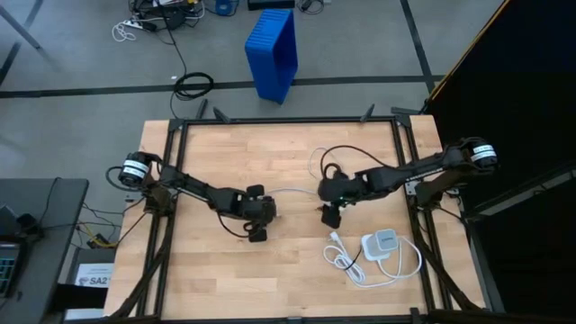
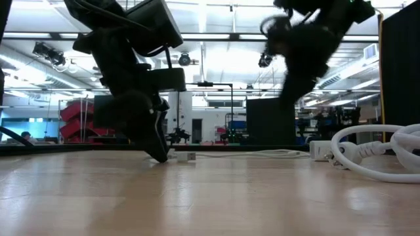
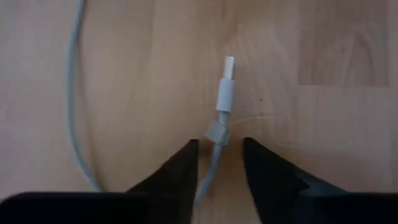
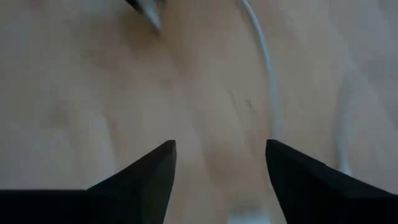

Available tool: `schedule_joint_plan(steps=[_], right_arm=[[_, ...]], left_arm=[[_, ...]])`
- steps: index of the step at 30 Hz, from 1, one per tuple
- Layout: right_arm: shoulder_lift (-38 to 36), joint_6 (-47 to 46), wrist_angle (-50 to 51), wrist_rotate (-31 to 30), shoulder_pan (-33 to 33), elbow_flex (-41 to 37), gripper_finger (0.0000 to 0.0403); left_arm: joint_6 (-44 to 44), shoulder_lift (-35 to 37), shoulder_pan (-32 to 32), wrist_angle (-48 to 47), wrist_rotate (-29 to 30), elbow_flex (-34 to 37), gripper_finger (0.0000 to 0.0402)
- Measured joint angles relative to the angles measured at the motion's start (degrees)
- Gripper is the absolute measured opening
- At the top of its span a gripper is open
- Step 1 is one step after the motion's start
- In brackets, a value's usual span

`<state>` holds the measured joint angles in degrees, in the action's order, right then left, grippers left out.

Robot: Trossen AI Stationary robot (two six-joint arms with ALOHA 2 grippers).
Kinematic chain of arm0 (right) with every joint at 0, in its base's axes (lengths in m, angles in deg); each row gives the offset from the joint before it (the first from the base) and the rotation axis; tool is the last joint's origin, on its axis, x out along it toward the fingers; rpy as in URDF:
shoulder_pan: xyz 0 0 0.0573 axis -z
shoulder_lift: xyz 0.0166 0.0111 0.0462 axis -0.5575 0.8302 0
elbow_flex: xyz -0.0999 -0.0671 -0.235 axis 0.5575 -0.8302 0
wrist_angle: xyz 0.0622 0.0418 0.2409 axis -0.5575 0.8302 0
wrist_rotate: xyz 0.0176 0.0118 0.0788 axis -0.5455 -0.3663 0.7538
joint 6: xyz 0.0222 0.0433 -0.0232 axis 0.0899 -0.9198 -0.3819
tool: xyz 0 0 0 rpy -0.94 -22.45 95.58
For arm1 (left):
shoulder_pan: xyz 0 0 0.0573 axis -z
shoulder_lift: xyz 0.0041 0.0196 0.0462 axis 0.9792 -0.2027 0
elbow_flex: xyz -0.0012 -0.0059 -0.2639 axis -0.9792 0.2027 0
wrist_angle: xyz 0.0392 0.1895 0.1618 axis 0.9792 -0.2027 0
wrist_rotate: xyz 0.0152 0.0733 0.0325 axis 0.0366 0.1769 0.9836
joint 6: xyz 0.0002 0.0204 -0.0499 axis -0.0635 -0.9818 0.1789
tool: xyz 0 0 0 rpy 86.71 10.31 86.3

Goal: Insert USB
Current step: Insert the USB cable into the charger adapter

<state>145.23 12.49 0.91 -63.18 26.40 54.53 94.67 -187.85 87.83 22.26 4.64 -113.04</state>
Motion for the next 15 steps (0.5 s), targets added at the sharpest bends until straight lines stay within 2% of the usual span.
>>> schedule_joint_plan(steps=[5,8,15], right_arm=[[3.27,5.37,-14.90,-0.06,-2.25,0.07,0.0184],[6.83,7.51,-21.62,-0.08,-3.38,0.07,0.0170],[13.94,9.14,-23.35,1.22,-2.81,-0.04,0.0143]], left_arm=[[-1.16,-2.88,-1.15,2.05,-0.91,-0.16,0.0010],[-3.47,-3.70,-1.26,3.55,-0.21,-0.20,0.0003],[-6.07,-0.42,-0.75,2.20,-0.21,-0.43,0.0001]])
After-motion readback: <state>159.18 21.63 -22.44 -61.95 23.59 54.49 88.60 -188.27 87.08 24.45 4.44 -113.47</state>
